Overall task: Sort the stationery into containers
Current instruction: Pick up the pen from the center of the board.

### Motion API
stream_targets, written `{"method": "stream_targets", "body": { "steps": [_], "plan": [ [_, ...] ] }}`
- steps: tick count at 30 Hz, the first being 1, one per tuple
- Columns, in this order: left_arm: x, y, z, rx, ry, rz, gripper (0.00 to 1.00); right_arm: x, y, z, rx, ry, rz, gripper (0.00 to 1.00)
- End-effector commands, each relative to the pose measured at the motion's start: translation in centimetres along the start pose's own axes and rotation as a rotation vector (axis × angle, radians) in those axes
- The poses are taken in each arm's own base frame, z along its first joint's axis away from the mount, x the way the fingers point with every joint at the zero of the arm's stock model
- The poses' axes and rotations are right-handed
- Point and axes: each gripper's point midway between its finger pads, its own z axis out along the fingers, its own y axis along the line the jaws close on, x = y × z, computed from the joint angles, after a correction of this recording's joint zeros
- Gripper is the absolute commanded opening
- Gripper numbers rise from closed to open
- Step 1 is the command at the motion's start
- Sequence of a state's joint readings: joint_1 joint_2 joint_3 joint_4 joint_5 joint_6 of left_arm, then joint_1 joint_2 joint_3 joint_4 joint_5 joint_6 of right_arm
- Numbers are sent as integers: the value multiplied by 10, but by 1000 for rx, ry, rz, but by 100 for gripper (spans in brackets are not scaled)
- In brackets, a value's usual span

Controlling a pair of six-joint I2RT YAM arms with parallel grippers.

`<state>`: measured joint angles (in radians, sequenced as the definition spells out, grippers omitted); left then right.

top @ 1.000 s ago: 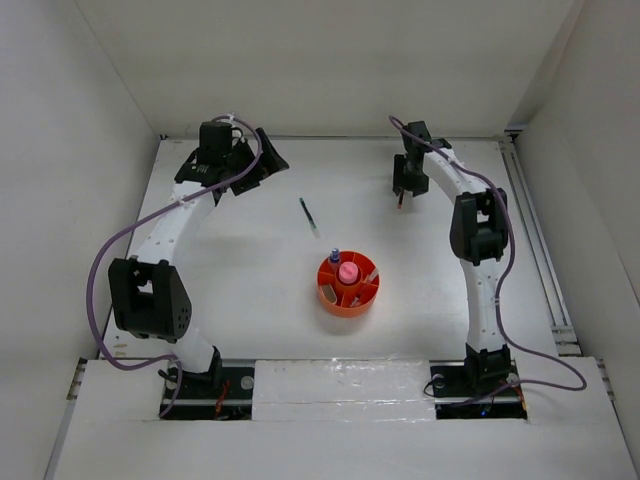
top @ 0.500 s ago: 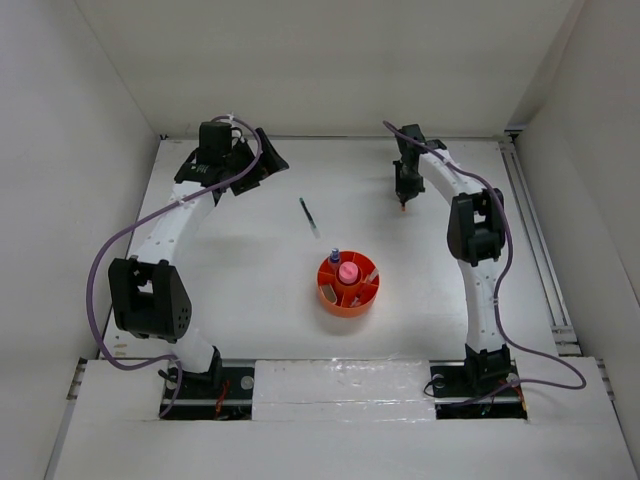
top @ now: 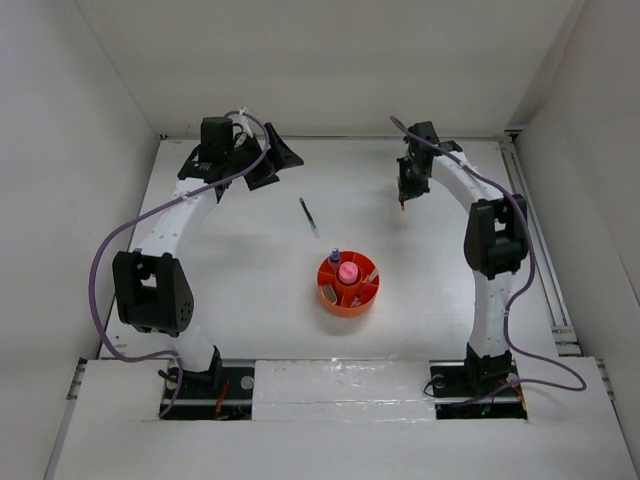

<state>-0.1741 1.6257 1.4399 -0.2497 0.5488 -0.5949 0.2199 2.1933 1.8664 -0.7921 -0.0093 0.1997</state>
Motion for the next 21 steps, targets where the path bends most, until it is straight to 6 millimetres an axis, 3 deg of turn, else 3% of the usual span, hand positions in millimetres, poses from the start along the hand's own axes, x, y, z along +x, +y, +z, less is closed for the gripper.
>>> {"method": "stream_targets", "body": {
  "steps": [1, 5, 11, 12, 13, 17, 18, 21],
  "plan": [
    [-14, -55, -7, 250, 17, 35, 100, -58, 35, -68, -139, -252, -30, 0],
    [-19, -86, -11, 351, 37, 91, 100, -63, 62, -97, -226, -305, -66, 0],
    [-18, -121, -12, 468, 52, 146, 100, -53, 147, -151, -536, -355, -213, 0],
    [-16, -122, -13, 475, 59, 147, 100, -57, 161, -162, -589, -392, -228, 0],
    [-19, -126, -16, 482, 51, 156, 100, -49, 181, -174, -665, -392, -267, 0],
    [-21, -130, -18, 495, 47, 175, 99, -36, 223, -205, -818, -418, -340, 0],
    [-19, -128, -18, 489, 51, 184, 99, -39, 229, -218, -832, -444, -353, 0],
    [-20, -120, -15, 448, 32, 187, 99, -33, 246, -231, -898, -439, -359, 0]
  ]
}}
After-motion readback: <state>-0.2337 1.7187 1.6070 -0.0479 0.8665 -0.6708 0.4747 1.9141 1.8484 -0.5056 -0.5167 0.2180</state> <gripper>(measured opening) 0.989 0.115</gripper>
